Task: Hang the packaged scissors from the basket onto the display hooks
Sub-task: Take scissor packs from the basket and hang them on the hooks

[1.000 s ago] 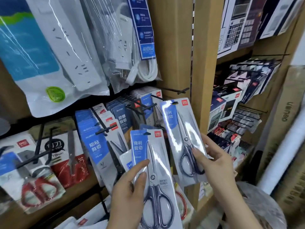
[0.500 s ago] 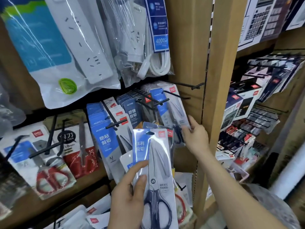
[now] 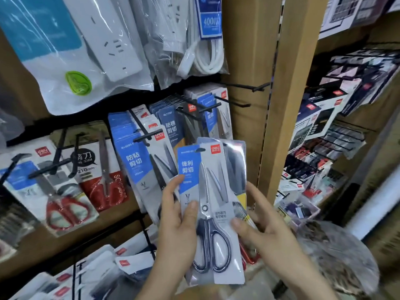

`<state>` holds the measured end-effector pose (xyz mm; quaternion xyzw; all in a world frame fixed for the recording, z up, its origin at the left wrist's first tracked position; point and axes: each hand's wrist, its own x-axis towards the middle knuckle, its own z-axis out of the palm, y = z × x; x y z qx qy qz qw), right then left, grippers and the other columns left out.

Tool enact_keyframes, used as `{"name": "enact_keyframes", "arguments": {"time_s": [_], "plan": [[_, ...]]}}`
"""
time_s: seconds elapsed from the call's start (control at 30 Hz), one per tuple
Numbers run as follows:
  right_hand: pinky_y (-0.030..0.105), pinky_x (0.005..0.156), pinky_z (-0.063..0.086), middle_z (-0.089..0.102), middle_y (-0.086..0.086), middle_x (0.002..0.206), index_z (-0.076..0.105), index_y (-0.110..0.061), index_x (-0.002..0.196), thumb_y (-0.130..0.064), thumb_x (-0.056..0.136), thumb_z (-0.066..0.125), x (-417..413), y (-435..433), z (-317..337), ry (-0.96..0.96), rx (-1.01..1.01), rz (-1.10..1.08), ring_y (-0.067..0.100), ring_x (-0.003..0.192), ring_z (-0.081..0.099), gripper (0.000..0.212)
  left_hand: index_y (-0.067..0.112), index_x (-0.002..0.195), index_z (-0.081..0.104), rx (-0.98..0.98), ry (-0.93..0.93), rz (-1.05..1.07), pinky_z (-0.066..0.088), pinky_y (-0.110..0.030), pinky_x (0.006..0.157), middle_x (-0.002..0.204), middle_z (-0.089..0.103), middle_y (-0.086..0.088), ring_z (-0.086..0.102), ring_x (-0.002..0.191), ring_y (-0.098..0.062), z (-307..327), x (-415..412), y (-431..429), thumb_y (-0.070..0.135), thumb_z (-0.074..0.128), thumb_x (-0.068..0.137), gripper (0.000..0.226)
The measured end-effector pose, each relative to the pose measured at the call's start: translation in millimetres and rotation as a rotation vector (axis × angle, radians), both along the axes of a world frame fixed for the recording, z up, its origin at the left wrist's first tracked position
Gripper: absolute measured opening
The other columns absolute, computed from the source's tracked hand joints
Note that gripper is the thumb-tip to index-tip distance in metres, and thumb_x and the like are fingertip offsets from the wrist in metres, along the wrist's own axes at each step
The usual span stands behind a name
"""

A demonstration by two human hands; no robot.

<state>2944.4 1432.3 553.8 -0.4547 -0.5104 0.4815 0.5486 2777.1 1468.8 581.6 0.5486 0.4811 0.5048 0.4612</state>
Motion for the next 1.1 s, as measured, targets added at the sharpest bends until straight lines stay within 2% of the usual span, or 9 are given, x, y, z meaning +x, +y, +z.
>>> {"name": "enact_keyframes", "arguments": {"time_s": [0.17, 0.3, 0.37, 0.5, 0.6, 0.8, 0.83, 0.97, 1.1], "plan": [[0.029, 0.087, 0.054, 0.075, -0.002, 0.111, 0.031, -0.043, 0.146, -0.053, 0.080, 0.073, 0.4, -5.6, -4.3, -0.012, -0.009, -0.070, 0.012, 0.103, 0.070, 0.079, 0.050, 0.128, 0.041, 0.002, -0.044, 0.013, 0.057, -0.037, 0.079, 0.103, 0.076, 0.001, 0.073, 0.092, -0.018, 0.2, 4.6, -2.6, 0.012, 0.049, 0.100, 0.048], [0.015, 0.063, 0.054, 0.077, -0.014, 0.086, 0.061, -0.035, 0.118, -0.024, 0.093, 0.056, 0.2, -7.9, -1.4, 0.175, -0.155, -0.163, 0.003, 0.079, 0.073, 0.028, 0.049, 0.126, 0.040, -0.042, -0.091, 0.004, 0.054, -0.033, 0.082, 0.100, 0.077, 0.004, 0.072, 0.095, -0.013, -0.9, 5.1, 0.0, 0.011, 0.053, 0.098, 0.050], [0.026, 0.065, 0.056, 0.078, 0.003, 0.090, 0.074, -0.022, 0.099, -0.030, 0.088, 0.058, 0.7, -6.9, -4.8, 0.160, -0.138, -0.177, 0.018, 0.080, 0.072, 0.021, 0.036, 0.117, 0.057, -0.055, -0.115, -0.006, 0.055, -0.037, 0.084, 0.103, 0.076, -0.002, 0.073, 0.097, -0.019, -1.0, 5.2, -0.4, 0.007, 0.053, 0.098, 0.035], [0.044, 0.078, 0.049, 0.070, 0.027, 0.096, 0.073, -0.015, 0.089, -0.037, 0.086, 0.059, -1.1, -9.2, -9.8, 0.192, -0.122, -0.260, 0.031, 0.081, 0.065, 0.026, 0.017, 0.112, 0.066, -0.088, -0.193, 0.011, 0.052, -0.055, 0.094, 0.105, 0.075, -0.010, 0.070, 0.102, -0.033, -4.3, 1.4, -3.6, 0.008, 0.051, 0.099, 0.021], [0.052, 0.084, 0.050, 0.071, 0.020, 0.093, 0.072, -0.020, 0.093, -0.039, 0.092, 0.057, 5.6, -9.0, -17.5, 0.187, -0.085, -0.351, 0.031, 0.086, 0.065, 0.024, 0.018, 0.113, 0.067, -0.079, -0.181, 0.044, 0.049, -0.058, 0.098, 0.108, 0.075, -0.007, 0.069, 0.103, -0.032, -7.0, -7.0, -4.8, 0.015, 0.049, 0.101, 0.022], [0.036, 0.078, 0.051, 0.074, 0.007, 0.091, 0.070, -0.020, 0.096, -0.036, 0.094, 0.055, 27.3, -2.8, -23.1, 0.146, 0.042, -0.506, 0.020, 0.083, 0.065, 0.022, 0.025, 0.108, 0.069, -0.032, -0.215, 0.119, 0.046, -0.062, 0.100, 0.105, 0.075, -0.009, 0.067, 0.107, -0.038, -8.9, -23.6, -23.9, 0.032, 0.063, 0.088, 0.023], [0.030, 0.077, 0.053, 0.074, 0.006, 0.093, 0.069, -0.018, 0.099, -0.033, 0.094, 0.053, 30.0, -2.7, -24.3, 0.141, 0.050, -0.518, 0.017, 0.084, 0.066, 0.022, 0.028, 0.105, 0.068, -0.033, -0.197, 0.144, 0.047, -0.061, 0.098, 0.100, 0.077, -0.008, 0.068, 0.104, -0.038, -9.7, -26.1, -25.4, 0.021, 0.061, 0.090, 0.017], [0.016, 0.070, 0.052, 0.076, 0.003, 0.094, 0.067, -0.009, 0.108, -0.016, 0.098, 0.052, 33.2, -5.9, -27.7, 0.119, 0.033, -0.516, 0.009, 0.080, 0.068, 0.020, 0.051, 0.126, 0.049, 0.041, 0.056, 0.168, 0.053, -0.038, 0.083, 0.093, 0.077, 0.006, 0.072, 0.090, -0.015, -14.1, -40.8, -29.1, 0.000, 0.057, 0.094, 0.061], [0.024, 0.079, 0.055, 0.075, 0.004, 0.105, 0.068, -0.014, 0.115, -0.019, 0.094, 0.053, 36.1, -4.2, -30.9, 0.134, 0.001, -0.449, 0.017, 0.095, 0.069, 0.026, 0.051, 0.093, 0.071, 0.153, 0.330, 0.184, 0.045, -0.006, 0.080, 0.104, 0.068, 0.026, 0.063, 0.098, 0.003, -23.3, -55.5, -31.4, -0.008, 0.056, 0.091, 0.061]]}}
